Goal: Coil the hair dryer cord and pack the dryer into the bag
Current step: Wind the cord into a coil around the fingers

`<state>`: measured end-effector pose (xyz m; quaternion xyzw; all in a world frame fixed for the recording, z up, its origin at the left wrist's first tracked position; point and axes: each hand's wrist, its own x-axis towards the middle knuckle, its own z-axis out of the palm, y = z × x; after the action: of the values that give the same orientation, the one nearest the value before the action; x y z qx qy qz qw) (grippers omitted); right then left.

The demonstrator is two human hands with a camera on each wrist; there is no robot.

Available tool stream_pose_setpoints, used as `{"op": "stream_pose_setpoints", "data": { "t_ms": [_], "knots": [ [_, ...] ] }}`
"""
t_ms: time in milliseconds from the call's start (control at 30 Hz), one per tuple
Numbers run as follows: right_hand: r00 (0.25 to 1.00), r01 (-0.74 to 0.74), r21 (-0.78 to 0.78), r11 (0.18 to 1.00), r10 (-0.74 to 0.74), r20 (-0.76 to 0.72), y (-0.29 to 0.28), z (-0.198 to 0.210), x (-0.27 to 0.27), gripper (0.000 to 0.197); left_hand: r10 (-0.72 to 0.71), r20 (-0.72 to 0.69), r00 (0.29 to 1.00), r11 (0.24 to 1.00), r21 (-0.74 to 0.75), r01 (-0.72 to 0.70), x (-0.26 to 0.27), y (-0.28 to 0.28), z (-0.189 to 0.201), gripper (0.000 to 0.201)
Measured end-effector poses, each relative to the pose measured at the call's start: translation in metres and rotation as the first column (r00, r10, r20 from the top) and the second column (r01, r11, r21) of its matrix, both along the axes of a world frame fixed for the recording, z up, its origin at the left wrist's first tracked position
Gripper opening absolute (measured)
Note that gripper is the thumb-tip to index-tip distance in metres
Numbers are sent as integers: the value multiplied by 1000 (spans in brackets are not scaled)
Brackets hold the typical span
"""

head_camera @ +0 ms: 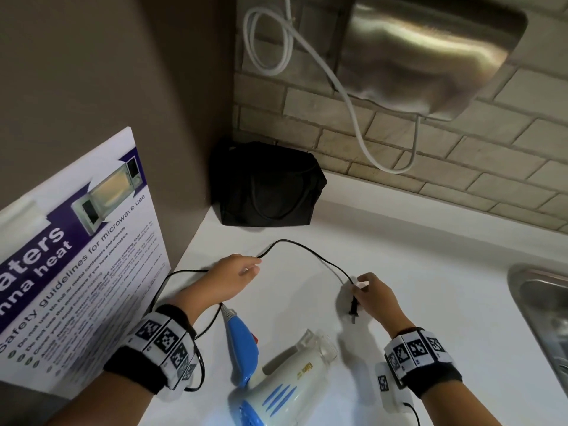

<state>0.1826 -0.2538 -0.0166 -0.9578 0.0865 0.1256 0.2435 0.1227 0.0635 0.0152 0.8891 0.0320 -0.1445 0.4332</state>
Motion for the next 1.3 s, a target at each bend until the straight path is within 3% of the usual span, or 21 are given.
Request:
{"op": "stream_pose_setpoints", "data": {
  "t_ms": [233, 400, 567, 667, 767, 867, 933, 1000, 1100, 1200, 1300],
  "knots": [
    [976, -135, -51, 990, 141, 168, 20, 23, -22, 42, 137, 100, 986, 984, -127, -124, -55, 32, 24, 28],
    [896, -346, -45, 937, 344, 281, 63, 38, -40, 41, 287, 164, 944, 952, -160, -261, -93, 41, 30, 22],
    [759, -640, -13, 768, 635, 145, 129, 48, -54, 28, 324, 179, 929, 941, -164, -297, -112, 44, 29, 27],
    [643, -766, -17, 643, 766, 15, 163, 46, -59, 35, 372, 163, 914, 920, -195, -340, -119, 43, 34, 28],
    [551, -833, -1, 553, 831, -76, 190, 42, -60, 51, 399, 161, 903, 904, -232, -359, -122, 43, 39, 32],
    [454, -888, 28, 460, 884, -113, 213, 36, -53, 64, 339, 139, 930, 926, -224, -304, -125, 38, 43, 33],
    [391, -917, 13, 399, 904, -174, 225, 30, -49, 66, 283, 99, 954, 937, -239, -253, -126, 33, 43, 30],
    [351, -936, -45, 350, 910, -221, 234, 31, -46, 56, 243, 74, 967, 946, -238, -220, -127, 30, 38, 28],
    [376, -925, -1, 381, 914, -152, 237, 36, -41, 29, 199, 38, 979, 952, -243, -184, -124, 26, 31, 24],
    [454, -891, 1, 455, 890, -45, 227, 40, -32, 20, 165, 21, 986, 958, -243, -155, -118, 21, 31, 23],
    [579, -815, -32, 579, 815, 21, 212, 52, -22, 20, 135, 14, 991, 973, -192, -130, -112, 17, 35, 23]
  ]
}}
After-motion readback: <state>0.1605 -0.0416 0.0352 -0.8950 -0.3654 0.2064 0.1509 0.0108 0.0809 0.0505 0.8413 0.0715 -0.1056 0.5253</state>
